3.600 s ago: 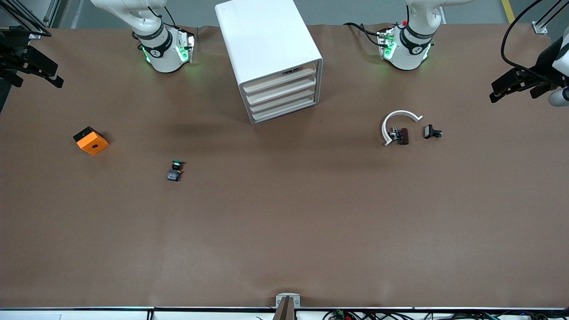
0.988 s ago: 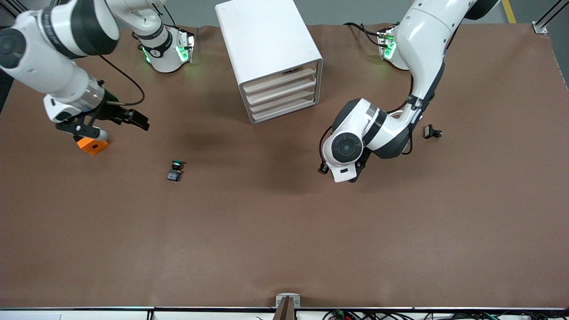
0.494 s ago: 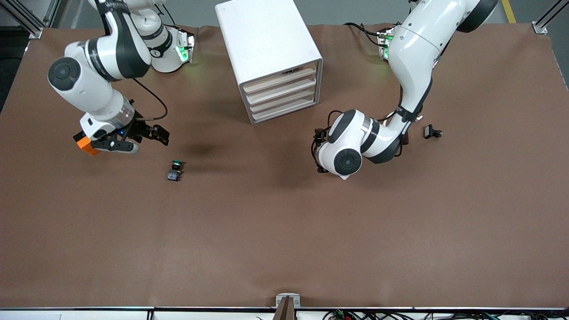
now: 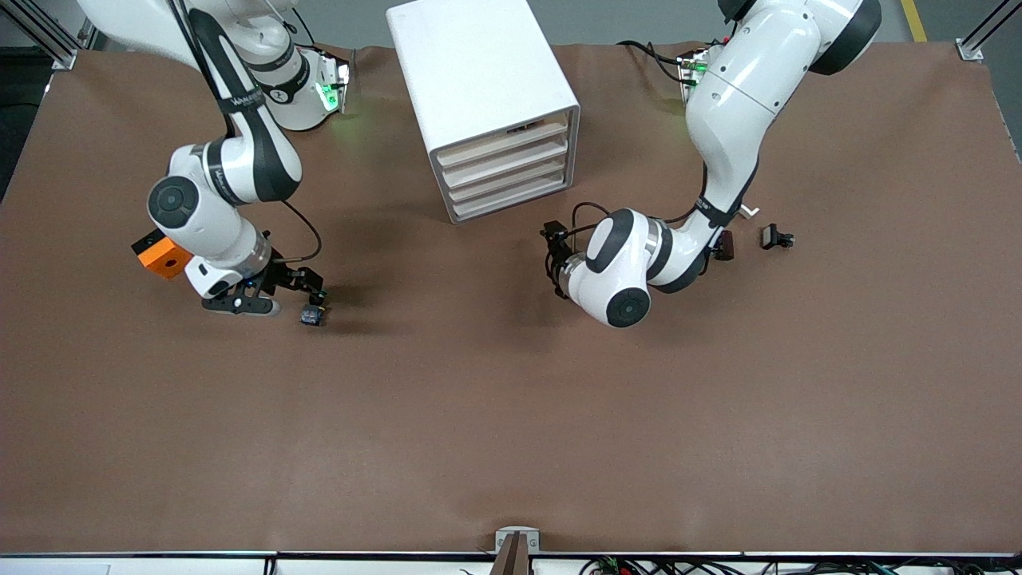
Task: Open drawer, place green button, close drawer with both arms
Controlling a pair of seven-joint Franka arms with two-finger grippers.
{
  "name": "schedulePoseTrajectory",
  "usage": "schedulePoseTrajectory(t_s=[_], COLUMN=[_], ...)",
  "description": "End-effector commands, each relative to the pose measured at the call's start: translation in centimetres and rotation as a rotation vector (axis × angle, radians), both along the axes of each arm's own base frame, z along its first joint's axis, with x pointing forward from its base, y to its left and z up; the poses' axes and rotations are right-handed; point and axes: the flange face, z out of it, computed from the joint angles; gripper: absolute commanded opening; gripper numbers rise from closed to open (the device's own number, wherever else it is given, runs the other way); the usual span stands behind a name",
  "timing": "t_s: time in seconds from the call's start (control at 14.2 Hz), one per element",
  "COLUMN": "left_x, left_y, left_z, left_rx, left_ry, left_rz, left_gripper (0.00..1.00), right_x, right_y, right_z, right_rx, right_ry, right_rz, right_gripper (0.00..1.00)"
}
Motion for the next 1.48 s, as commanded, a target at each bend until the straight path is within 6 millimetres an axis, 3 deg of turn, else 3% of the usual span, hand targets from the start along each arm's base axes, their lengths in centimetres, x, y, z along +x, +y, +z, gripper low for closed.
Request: schedulePoseTrajectory(t_s=[0.0,0.42,0.64,0.99,1.06,1.2,1.27,1.41], left_x=[-1.8,-5.1,-6.3,-7.7,-8.0,-8.5,-8.9,-9.7], left_y=[-1.2,-3.2,-3.9,-4.6,-4.6,-4.7,-4.9,-5.8], left_z=[0.7,0.1,-2.0,-4.2,-4.1,-3.7,-3.6,-3.6], left_rx=[0.002,-0.044,-0.055,-0.086,-0.093,-0.096,-0.097,-0.113], left_ry=[0.092,0.262,0.320,0.427,0.456,0.488,0.502,0.528], left_rz=[-0.033,-0.057,-0.038,0.006,0.003,-0.017,-0.029,-0.022], left_gripper=[1.00,1.00,1.00,0.79,0.76,0.71,0.62,0.54], right_x=[1.1,1.5,1.5,1.6,1.5,1.3,1.3,1.2], right_y=[-0.4,-0.9,-0.4,0.4,0.3,0.3,0.3,0.3], right_z=[-1.5,-5.6,-6.8,-7.7,-7.9,-8.1,-8.1,-8.2], right_rx=[-0.011,-0.014,-0.013,-0.016,-0.017,-0.021,-0.021,-0.021], right_ry=[-0.008,-0.015,0.002,0.002,0.006,0.018,0.017,0.020], right_rz=[0.006,-0.021,-0.074,-0.098,-0.097,-0.083,-0.085,-0.085], right_gripper=[1.00,1.00,1.00,1.00,0.81,0.13,0.00,0.00])
